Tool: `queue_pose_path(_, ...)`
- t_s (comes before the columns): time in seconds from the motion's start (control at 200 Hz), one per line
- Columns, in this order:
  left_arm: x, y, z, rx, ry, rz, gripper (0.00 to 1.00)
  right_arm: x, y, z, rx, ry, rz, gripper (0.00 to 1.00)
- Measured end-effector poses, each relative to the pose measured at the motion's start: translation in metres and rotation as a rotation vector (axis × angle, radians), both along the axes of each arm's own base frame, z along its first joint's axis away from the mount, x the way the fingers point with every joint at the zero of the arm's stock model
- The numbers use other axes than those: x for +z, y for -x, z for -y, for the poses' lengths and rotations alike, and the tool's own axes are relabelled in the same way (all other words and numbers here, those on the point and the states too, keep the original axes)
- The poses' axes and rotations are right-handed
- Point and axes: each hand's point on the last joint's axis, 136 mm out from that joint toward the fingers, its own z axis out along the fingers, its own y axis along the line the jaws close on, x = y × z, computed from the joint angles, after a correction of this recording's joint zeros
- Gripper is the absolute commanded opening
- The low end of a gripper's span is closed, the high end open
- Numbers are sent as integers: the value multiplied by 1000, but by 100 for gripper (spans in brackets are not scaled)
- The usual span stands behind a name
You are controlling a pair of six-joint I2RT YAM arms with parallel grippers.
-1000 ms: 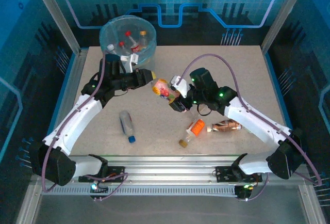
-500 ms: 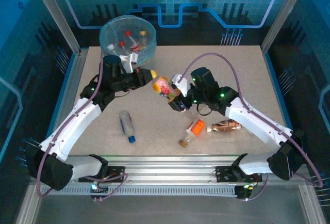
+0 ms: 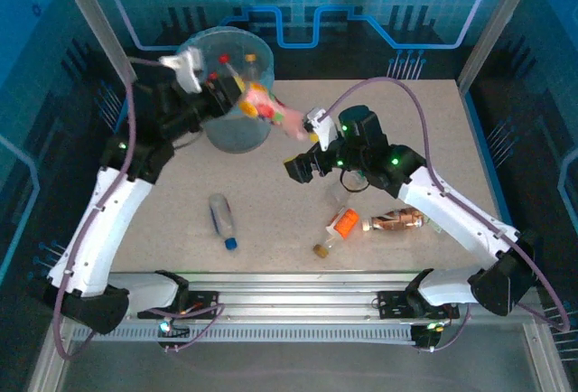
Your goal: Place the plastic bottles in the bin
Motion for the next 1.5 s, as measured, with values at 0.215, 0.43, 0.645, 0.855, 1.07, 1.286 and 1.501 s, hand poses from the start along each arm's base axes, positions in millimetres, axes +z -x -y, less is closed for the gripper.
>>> queue_pose_path(0.215, 88, -32, -62, 213, -80, 205, 0, 19, 9, 0, -35, -14, 35, 100)
queue_pose_path(0.43, 111, -67, -76, 292, -205, 258, 0, 32, 24, -13, -10, -35, 49, 100)
queue_pose_path(0.645, 74, -110, -84, 330, -367, 166, 0, 61, 23, -43, 18, -83, 40, 100)
queue_pose_path(0.855, 16, -150, -89, 327, -502, 41, 0, 71, -4, -57, -65, -88, -2, 100)
queue_pose_path(1.07, -25, -177, -90, 299, -580, -36, 0, 57, -23, -69, -121, -50, -65, 100)
queue_pose_path(1.286, -70, -191, -81, 203, -655, -131, 0, 43, -25, -62, -139, 1, -106, 100)
queue_pose_path(1.501, -122, -191, -73, 93, -710, -255, 0, 20, -28, -48, -176, 41, -154, 100)
